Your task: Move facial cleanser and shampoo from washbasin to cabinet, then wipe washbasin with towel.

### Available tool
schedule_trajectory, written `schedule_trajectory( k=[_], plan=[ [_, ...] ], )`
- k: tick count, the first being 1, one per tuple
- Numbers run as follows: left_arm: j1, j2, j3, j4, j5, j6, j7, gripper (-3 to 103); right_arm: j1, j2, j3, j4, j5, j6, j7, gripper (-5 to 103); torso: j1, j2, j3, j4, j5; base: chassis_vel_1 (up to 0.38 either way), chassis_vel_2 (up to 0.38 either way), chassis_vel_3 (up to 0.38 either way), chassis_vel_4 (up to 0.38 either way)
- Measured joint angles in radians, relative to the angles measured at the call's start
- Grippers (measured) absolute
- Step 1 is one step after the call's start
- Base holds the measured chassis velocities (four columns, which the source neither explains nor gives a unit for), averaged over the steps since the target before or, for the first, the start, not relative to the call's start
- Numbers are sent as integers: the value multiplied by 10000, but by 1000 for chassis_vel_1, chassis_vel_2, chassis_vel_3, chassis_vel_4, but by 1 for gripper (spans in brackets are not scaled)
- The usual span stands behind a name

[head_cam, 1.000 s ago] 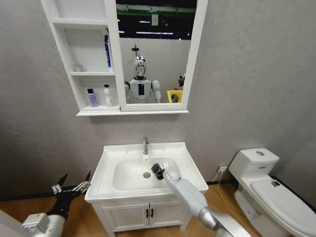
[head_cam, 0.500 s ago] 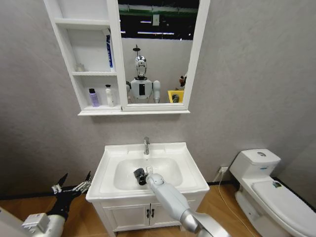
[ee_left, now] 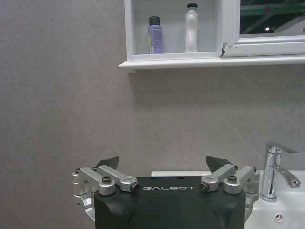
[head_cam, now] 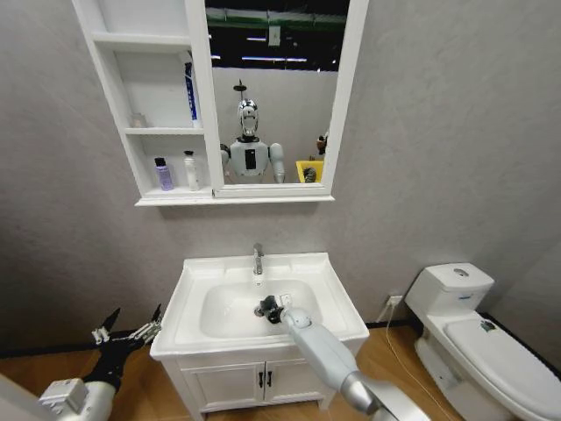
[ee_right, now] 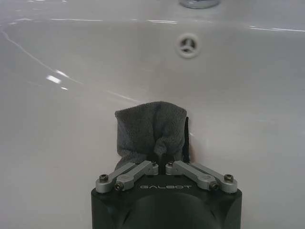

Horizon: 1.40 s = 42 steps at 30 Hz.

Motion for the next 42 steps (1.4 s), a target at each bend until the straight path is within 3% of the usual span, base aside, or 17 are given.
schedule_trajectory(
  k=[2, 4, 7, 15, 18, 21, 28, 36, 38, 42],
  plan=[
    [1, 0, -3, 0, 0, 0, -1, 100, 131, 196, -55, -274, -49, 85, -44, 2, 0, 0, 0, 11, 3, 0, 0, 0, 0],
    [0, 0, -3, 0, 0, 0, -1, 100, 328, 261, -48, -573, -11, 178, -42, 2, 0, 0, 0, -5, -4, 0, 0, 0, 0],
    [1, 0, -3, 0, 0, 0, -2, 100, 410, 262, -148, -521, 197, 193, 44, 2, 0, 0, 0, -11, -2, 0, 0, 0, 0],
    [1, 0, -2, 0, 0, 0, -1, 100, -122, 253, -106, 30, -140, 138, 367, 2, 0, 1, -1, -9, 0, 0, 0, 0, 0],
    [1, -1, -3, 0, 1, 0, -1, 100, -299, -6, 73, 465, -510, 77, 461, 2, 0, 0, 0, 12, 7, 0, 0, 0, 0],
    [1, 0, -3, 0, 2, 1, -2, 100, -301, -992, 279, 1055, -677, 9, 575, 2, 0, 0, -1, -15, 1, 0, 0, 0, 0],
    [1, 0, -2, 1, 2, 0, -1, 100, -450, -1633, 248, 1983, 171, -410, 831, 2, 1, 0, -1, -9, 1, 0, 0, 0, 0],
    [1, 0, -3, 0, 2, 0, -2, 100, -620, -343, 129, 1401, 419, -456, 812, 2, 0, 1, -3, -6, -3, 0, 0, 0, 0],
    [1, -1, -3, 0, 2, 0, -2, 100, -554, 215, -153, 1087, 622, -42, 522, 2, 0, 0, -2, 4, 0, 0, 0, 0, 0],
    [1, 0, -2, 1, 2, 0, -2, 100, -511, 257, -373, 1140, 1010, 90, 427, 2, 0, 0, -2, -9, -4, 0, 0, 0, 0]
  ],
)
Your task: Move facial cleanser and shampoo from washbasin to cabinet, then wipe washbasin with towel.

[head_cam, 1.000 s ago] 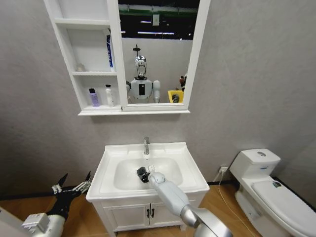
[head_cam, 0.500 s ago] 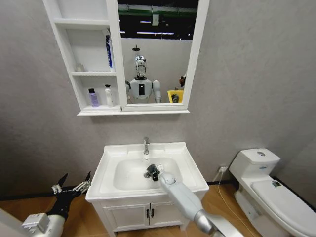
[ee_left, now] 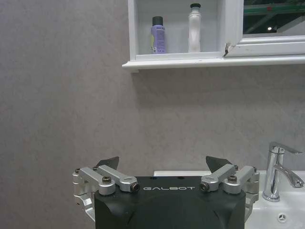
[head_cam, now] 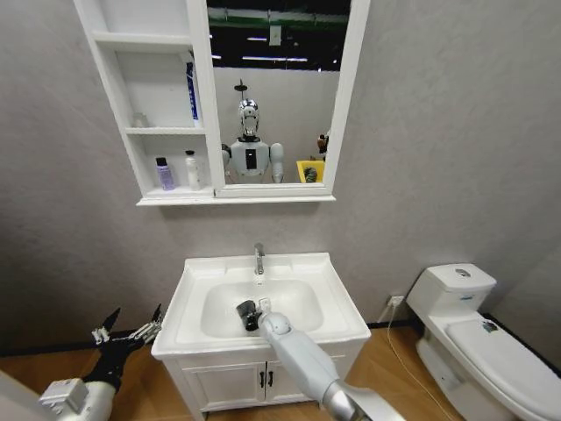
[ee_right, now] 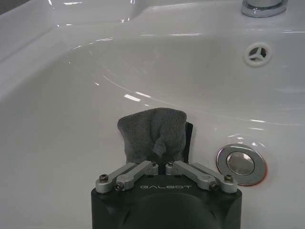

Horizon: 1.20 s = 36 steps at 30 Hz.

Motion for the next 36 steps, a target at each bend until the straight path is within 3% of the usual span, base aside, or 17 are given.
schedule_trajectory(
  k=[4, 10, 11, 13, 14, 15, 17, 21, 26, 28, 32, 36],
  plan=[
    [0, 0, 0, 0, 0, 0, 0, 100, 107, 3, -117, 91, 288, 17, 64, 2, 0, 0, 0, 2, 2, 0, 0, 0, 0],
    [0, 0, 0, 0, 0, 0, 0, 100, 148, -33, 229, 2, -313, -280, 503, 2, 0, -1, 1, 3, 4, 0, 0, 0, 0],
    [0, -1, 0, 0, 0, 0, 0, 100, 124, -304, 316, 191, -446, -544, 639, 2, 0, -1, 1, 19, 10, 0, 0, 0, 0],
    [1, 0, 0, 0, 0, 0, 0, 100, 120, -694, 382, 338, -560, -655, 687, 2, 0, 0, 0, 11, 7, 0, 0, 0, 0],
    [1, 0, 0, 0, 1, 0, -1, 100, 125, -1186, 470, 508, -674, -738, 737, 2, 0, 0, 0, -7, 1, 0, 0, 0, 0],
    [1, 0, 0, 0, 1, 0, -1, 100, 125, -1186, 470, 508, -674, -738, 737, 2, 0, 0, 0, -7, 1, 0, 0, 0, 0],
    [0, 0, 0, 0, 0, 0, 0, 100, 143, -1893, 593, 880, -713, -819, 816, 2, 0, 0, 0, -8, 6, 0, 0, 0, 0],
    [0, 0, 0, 0, 1, 0, 1, 100, 66, -2292, 655, 1271, -696, -802, 818, 2, 0, 0, 1, -1, 6, 0, 0, 0, 0],
    [0, -1, 0, 0, 0, 0, 1, 100, -464, -3028, 1237, 2972, -870, -307, 631, 2, 0, -1, 1, 8, 8, 0, 0, 0, 0],
    [0, 0, 0, 0, 0, 0, 0, 100, -959, -3626, 1769, 4323, -1442, 262, 391, 2, 0, 0, 0, 3, 7, 0, 0, 0, 0],
    [0, -1, 0, 0, 0, 0, 1, 100, -1169, -4068, 2178, 4873, -1658, 555, 300, 2, -1, 1, -1, -2, 5, 0, 0, 0, 0],
    [0, 0, 0, 0, 0, 0, 0, 100, -1176, -4331, 2516, 4243, -1621, 1308, 125, 2, -1, 1, 1, 1, 6, 0, 0, 0, 0]
  ],
)
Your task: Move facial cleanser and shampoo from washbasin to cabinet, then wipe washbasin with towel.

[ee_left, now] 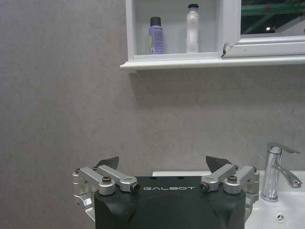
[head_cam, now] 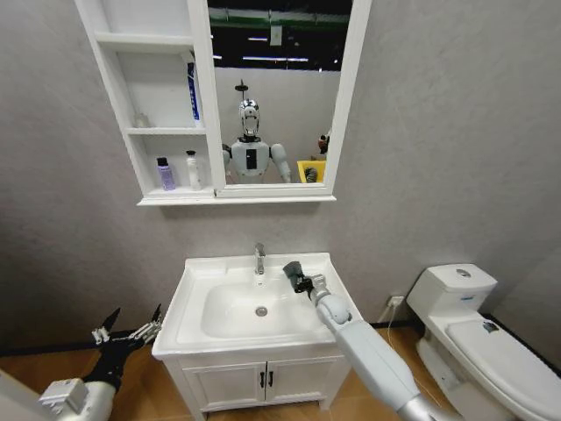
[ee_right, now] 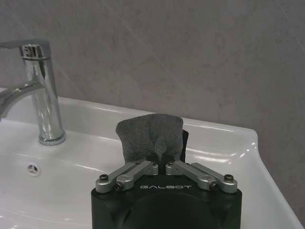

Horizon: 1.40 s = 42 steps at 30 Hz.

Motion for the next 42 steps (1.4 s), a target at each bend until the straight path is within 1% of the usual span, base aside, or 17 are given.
schedule_trajectory(
  k=[4, 6, 8, 9, 17, 18, 20, 22, 24, 28, 30, 32, 33, 36, 37, 38, 42],
  plan=[
    [0, 0, -1, 0, 0, 0, 0, 100, 97, 2, 46, -735, 11, 697, -127, 2, 0, 0, 0, 1, -1, 0, 0, 0, 0],
    [0, 0, 0, 0, 0, -1, 0, 100, 245, 151, 48, -1419, -37, 1327, -149, 2, 0, 0, 0, 2, -1, 0, 0, 0, 0],
    [0, 0, 0, 1, 0, 0, 0, 100, 305, 210, 54, -1633, -156, 1505, -147, -1, 0, 0, 0, 3, 0, 0, 0, 0, 0],
    [0, 0, 0, 0, 0, 0, 0, 100, 379, 258, 84, -1883, -353, 1660, -105, 3, 0, 0, 0, 6, -1, 0, 0, 0, 0],
    [0, 0, -1, 0, 0, 0, 0, 100, 474, 203, 93, -2347, -521, 1701, 95, 10, 1, -1, 0, -1, -2, 0, 0, 0, 0],
    [0, 0, 0, 0, 0, 0, 0, 100, 491, 203, 88, -2412, -516, 1796, 58, 12, 0, 0, 0, -1, -2, 0, 0, 0, 0],
    [0, 0, 0, 0, 0, 0, 0, 100, 565, 260, 70, -2645, -517, 2249, -114, 8, 1, 0, 0, 0, -3, 0, 0, 0, 0],
    [0, 0, 0, 0, 0, 0, 0, 100, 578, 297, 69, -2676, -521, 2303, -122, 11, 1, 0, 0, 2, -3, 0, 0, 0, 0],
    [0, 0, -1, 0, 0, 0, 0, 100, 583, 324, 68, -2681, -521, 2335, -123, 15, 1, -1, 0, 5, -3, 0, 0, 0, 0],
    [0, 0, 0, 0, 0, 0, 0, 100, 487, 398, 215, -2472, -720, 2379, 305, 38, 0, 0, 0, -1, -3, 0, 0, 0, 0],
    [0, 0, 0, 0, 0, 0, 0, 100, 467, 409, 260, -2438, -740, 2425, 430, 38, 0, 0, 0, 1, -2, 0, 0, 0, 0],
    [0, 0, -1, 0, 0, 0, 0, 100, 335, 309, 355, -2159, -753, 2446, 542, 49, 1, -1, 0, 5, -2, 0, 0, 0, 0],
    [0, 0, -1, 0, 0, 0, 0, 100, 335, 309, 355, -2159, -753, 2446, 542, 49, 1, -1, 0, 5, -2, 0, 0, 0, 0],
    [0, 0, -1, 0, 0, -1, 0, 100, -434, -251, 903, -182, -359, 1953, 602, 65, 2, -3, 0, 0, -3, 0, 0, 0, 0],
    [0, 0, -1, 0, 0, -1, 0, 100, -434, -251, 903, -182, -359, 1953, 602, 65, 2, -3, 0, 0, -3, 0, 0, 0, 0],
    [0, 0, 0, 0, 0, -1, 0, 100, -609, -314, 1051, 236, -311, 1892, 619, 71, 2, -2, -1, -3, -4, 0, 0, 0, 0],
    [0, 0, -3, 1, 0, -1, -2, 100, -2607, -585, 2525, 3265, -449, 1482, 947, 86, 1, -2, 0, 1, 0, 0, 0, 0, 0]
  ],
)
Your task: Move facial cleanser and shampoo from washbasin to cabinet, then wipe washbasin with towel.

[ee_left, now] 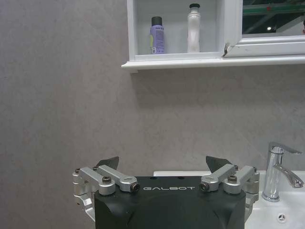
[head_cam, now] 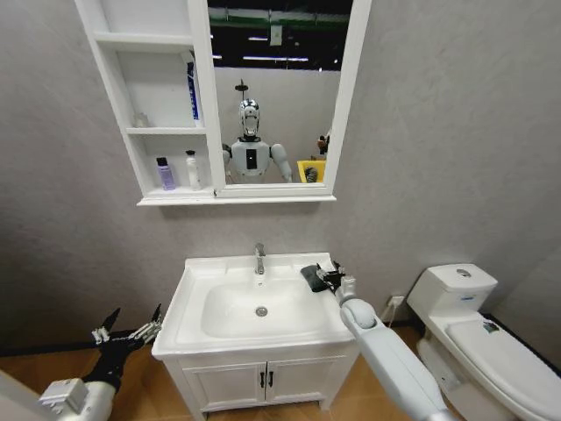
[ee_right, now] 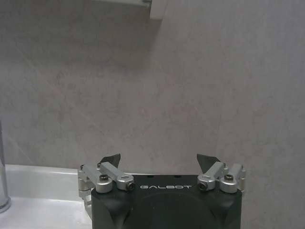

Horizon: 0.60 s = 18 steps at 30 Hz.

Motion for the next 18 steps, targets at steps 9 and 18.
schedule_trajectory(
  k=[9, 18],
  plan=[
    [0, 0, 3, 0, -1, 0, 3, 100, -4903, 688, 2093, 5030, -823, -428, 153, 100, -2, 2, -3, -4, -5, 0, 0, 0, 0],
    [0, 1, 2, 0, -1, 1, 2, 100, -8809, 1478, 2452, 7715, -1833, -27, -195, 100, -3, 3, -2, -1, -4, 0, 0, 0, 0]
  ],
)
